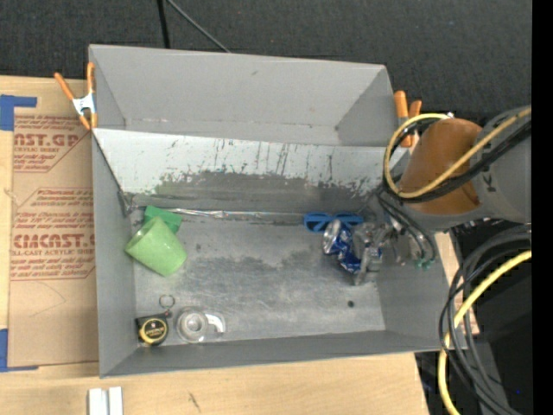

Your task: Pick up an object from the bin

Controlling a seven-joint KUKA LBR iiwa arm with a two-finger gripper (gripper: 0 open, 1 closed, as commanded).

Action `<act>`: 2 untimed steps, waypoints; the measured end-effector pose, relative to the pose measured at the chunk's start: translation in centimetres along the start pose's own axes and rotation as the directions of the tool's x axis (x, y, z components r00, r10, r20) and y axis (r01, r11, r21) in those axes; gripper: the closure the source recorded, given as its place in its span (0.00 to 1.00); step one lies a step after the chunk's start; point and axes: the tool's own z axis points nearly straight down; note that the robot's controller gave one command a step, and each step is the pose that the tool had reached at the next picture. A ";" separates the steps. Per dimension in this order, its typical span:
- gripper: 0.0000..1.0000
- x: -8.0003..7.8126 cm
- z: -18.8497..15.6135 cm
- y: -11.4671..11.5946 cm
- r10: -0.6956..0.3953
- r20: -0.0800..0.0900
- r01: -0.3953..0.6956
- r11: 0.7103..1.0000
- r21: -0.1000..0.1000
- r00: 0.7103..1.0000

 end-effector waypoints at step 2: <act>1.00 0.1 -9.5 -0.1 0.004 -0.002 -0.004 1.000 -0.001 1.000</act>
Offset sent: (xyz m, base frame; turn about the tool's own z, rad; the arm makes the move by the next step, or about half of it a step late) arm -0.0122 0.0213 0.1104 -0.0112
